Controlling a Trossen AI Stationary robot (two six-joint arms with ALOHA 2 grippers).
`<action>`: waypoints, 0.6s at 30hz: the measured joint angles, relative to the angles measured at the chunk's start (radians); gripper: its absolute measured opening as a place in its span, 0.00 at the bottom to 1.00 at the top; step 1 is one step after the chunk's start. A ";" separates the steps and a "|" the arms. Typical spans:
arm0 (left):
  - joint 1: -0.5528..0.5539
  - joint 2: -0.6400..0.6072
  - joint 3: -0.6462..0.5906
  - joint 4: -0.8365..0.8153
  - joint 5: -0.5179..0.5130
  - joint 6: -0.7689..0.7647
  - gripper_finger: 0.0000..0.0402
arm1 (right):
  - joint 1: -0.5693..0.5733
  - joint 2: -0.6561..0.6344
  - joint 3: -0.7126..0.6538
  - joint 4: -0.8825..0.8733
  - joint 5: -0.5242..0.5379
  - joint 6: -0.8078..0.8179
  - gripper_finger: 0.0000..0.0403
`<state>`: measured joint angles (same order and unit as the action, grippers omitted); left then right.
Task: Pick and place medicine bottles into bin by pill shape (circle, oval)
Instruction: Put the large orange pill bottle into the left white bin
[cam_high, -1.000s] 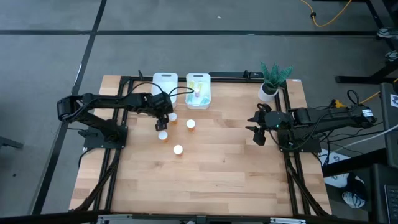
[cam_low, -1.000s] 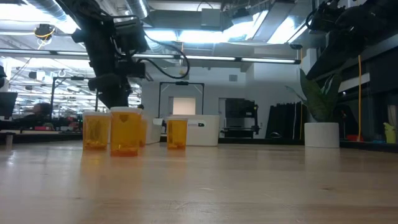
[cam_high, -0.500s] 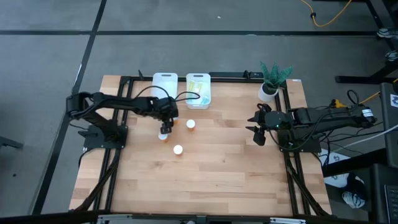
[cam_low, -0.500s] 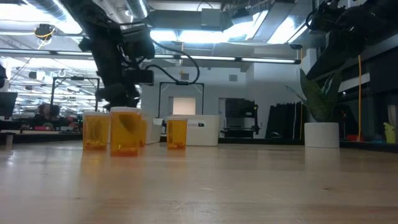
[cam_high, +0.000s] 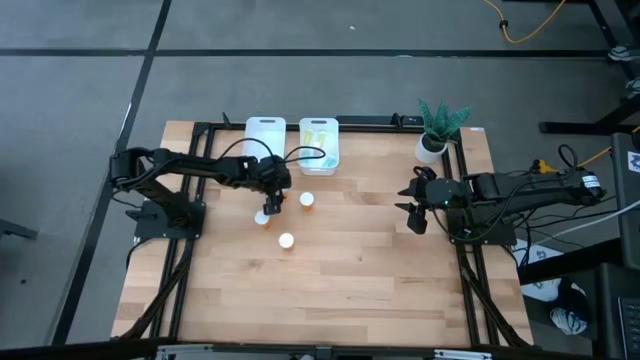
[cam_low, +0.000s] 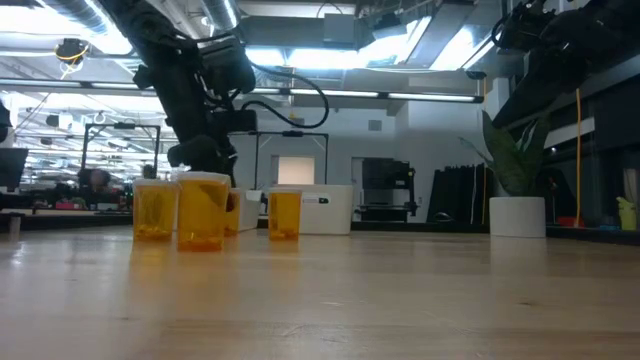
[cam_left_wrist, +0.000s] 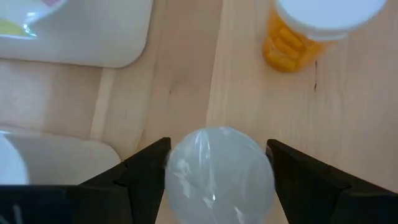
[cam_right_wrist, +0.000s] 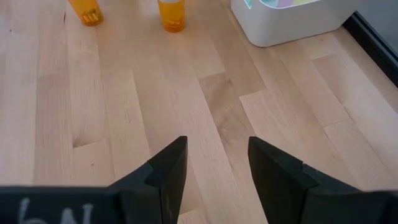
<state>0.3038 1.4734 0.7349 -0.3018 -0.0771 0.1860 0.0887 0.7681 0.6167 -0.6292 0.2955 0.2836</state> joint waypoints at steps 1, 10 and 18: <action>0.000 0.000 0.000 0.006 -0.007 0.000 0.63 | 0.000 0.000 0.000 0.000 0.000 0.000 0.43; -0.002 0.000 0.000 -0.017 -0.017 -0.047 0.55 | 0.000 0.000 0.000 0.000 0.000 0.000 0.43; -0.043 -0.058 0.008 -0.008 -0.058 -0.183 0.44 | 0.000 0.000 0.000 0.000 0.000 -0.002 0.43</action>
<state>0.2611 1.4155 0.7429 -0.3093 -0.1347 0.0030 0.0886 0.7677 0.6167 -0.6293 0.2955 0.2814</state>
